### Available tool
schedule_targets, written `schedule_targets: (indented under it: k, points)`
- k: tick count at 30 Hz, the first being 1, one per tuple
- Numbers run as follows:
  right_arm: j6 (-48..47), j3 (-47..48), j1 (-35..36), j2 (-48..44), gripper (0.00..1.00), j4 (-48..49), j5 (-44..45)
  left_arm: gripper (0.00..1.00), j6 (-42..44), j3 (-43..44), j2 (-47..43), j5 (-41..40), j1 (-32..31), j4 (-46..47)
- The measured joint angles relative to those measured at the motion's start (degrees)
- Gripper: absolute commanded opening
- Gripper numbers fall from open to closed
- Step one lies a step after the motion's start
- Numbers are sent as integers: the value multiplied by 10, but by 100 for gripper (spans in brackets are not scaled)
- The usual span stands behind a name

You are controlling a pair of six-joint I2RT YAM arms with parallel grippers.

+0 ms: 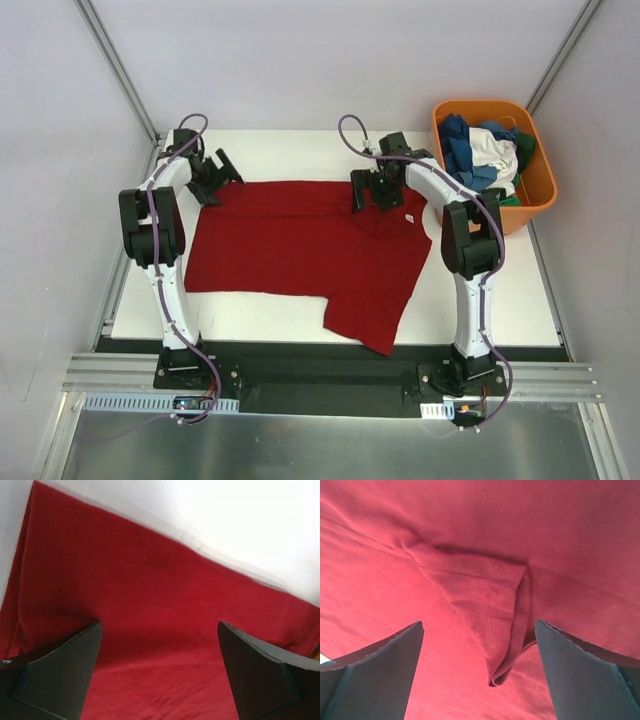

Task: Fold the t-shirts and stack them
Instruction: Fold the tshirt

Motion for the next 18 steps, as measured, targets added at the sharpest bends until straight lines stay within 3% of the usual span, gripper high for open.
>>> schedule_targets:
  k: [11,18]
  points:
    - [-14,-48,1,3,97,-10,-40,99,2,6,17,-14,1,-15]
    - [-38,-162,9,-72,97,-10,-81,99,2,6,17,-19,5,-20]
